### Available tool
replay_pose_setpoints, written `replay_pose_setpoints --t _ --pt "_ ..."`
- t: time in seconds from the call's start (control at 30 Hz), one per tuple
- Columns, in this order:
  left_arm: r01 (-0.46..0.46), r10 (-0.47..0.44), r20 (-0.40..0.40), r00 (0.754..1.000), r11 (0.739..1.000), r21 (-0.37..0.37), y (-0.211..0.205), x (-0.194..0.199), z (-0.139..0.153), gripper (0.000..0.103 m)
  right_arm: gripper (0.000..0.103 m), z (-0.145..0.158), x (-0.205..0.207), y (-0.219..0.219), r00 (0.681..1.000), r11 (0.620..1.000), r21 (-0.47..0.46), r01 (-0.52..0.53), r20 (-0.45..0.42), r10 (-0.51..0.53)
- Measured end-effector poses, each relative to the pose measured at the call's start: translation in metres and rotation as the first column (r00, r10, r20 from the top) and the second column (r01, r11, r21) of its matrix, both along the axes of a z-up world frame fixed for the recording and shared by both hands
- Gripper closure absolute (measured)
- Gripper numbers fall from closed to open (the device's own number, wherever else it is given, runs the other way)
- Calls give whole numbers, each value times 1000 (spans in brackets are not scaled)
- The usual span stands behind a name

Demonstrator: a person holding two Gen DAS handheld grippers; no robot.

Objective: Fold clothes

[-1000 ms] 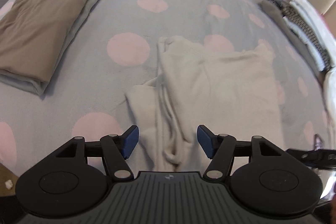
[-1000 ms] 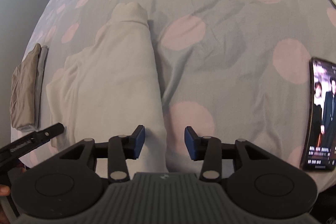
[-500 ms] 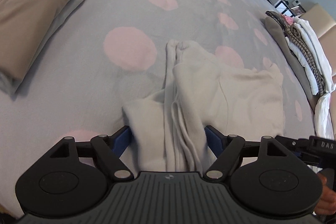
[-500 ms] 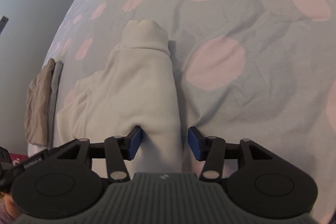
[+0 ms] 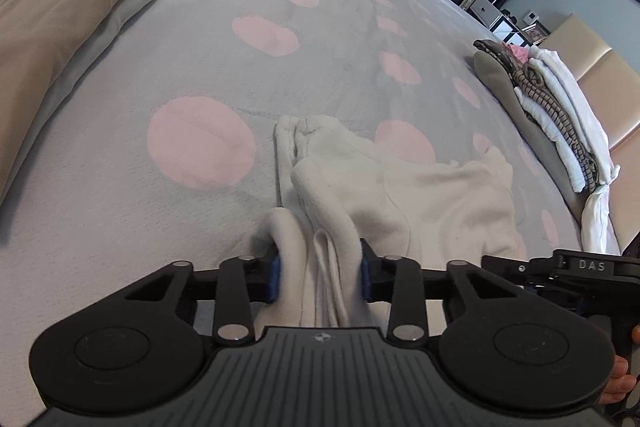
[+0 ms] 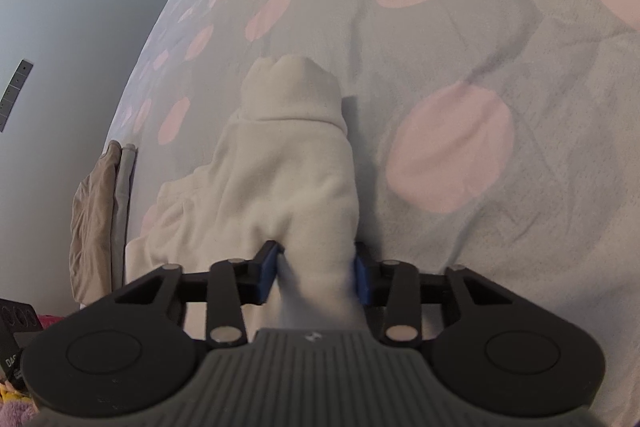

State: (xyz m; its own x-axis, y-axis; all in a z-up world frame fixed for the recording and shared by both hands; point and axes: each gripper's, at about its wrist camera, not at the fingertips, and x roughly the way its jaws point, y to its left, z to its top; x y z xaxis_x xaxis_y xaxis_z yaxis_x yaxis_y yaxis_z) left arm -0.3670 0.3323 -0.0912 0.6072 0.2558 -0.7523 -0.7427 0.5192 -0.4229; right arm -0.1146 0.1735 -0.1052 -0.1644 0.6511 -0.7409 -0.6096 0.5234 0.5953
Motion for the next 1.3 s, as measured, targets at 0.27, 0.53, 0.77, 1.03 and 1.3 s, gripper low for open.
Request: replay_pose_setpoints --t 0.27,0.53,0.77,1.03,1.3 --pt "-2 -1 52 999 999 52 -8 -11 21 77 73 25 -9 -8 998 999 52 -10 68 6" --pt "-78 62 127 990 989 122 -12 -48 61 78 74 77 -43 -2 991 981 182 -63 129 40" --pt "-151 116 172 978 967 205 8 -108 110 78 75 123 -100 37 972 947 268 -175 200 123" --pt "-202 160 153 975 924 325 52 -174 162 78 75 152 -166 103 961 900 359 -246 209 180" --pt "-245 207 136 969 879 408 108 -215 179 78 75 161 -223 170 938 857 407 -317 268 219"
